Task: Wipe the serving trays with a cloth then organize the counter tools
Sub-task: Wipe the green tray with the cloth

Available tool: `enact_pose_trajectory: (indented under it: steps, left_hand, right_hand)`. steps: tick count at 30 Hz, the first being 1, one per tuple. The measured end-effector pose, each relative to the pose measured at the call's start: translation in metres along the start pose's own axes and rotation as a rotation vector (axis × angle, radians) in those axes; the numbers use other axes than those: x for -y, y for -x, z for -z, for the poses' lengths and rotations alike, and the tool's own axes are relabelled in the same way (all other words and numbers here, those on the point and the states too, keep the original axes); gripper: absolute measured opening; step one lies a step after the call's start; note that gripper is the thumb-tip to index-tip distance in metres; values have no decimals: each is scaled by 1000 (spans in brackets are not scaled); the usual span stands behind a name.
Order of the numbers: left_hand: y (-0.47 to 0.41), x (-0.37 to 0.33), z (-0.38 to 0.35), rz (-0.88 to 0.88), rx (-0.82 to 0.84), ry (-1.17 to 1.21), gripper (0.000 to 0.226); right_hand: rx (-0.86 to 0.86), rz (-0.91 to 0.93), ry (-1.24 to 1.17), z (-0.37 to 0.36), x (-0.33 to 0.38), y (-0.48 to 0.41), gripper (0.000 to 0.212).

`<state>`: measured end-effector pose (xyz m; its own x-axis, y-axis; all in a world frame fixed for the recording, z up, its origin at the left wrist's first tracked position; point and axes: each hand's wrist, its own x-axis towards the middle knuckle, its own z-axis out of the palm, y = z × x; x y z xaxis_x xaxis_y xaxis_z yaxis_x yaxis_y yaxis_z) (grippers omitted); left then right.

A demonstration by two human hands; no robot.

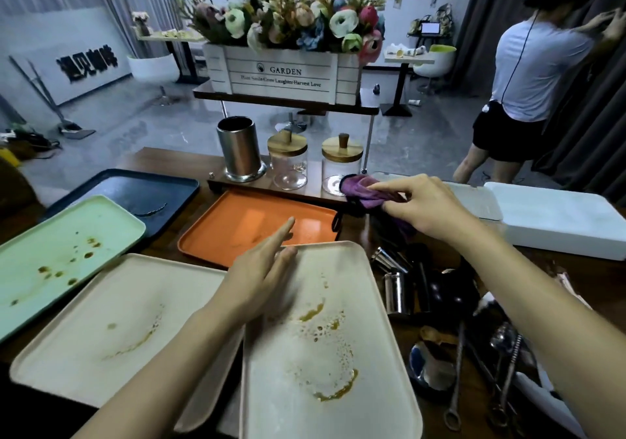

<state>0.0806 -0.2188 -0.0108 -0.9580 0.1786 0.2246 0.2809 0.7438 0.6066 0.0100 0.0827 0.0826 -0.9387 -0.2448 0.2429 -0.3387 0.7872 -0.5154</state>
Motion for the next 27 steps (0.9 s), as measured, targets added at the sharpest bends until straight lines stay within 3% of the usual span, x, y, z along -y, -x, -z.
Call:
enact_pose_trajectory:
  steps: [6, 11, 16, 21, 27]
  left_hand:
    - [37, 53, 64, 55, -31, 87, 69]
    - [74, 104, 122, 115, -84, 33, 68]
    - [104, 148, 161, 147, -129, -18, 62]
    - [118, 169, 173, 251, -157, 201, 52]
    - [112, 174, 164, 374, -182, 552, 47]
  right_hand:
    - [39, 84, -164, -56, 88, -8, 37]
    - [71, 121, -450, -113, 169, -13, 47]
    - [53, 165, -516, -177, 242, -19, 38]
    - [80, 215, -705, -221, 288, -27, 40]
    - [132, 111, -620, -250, 290, -35, 45]
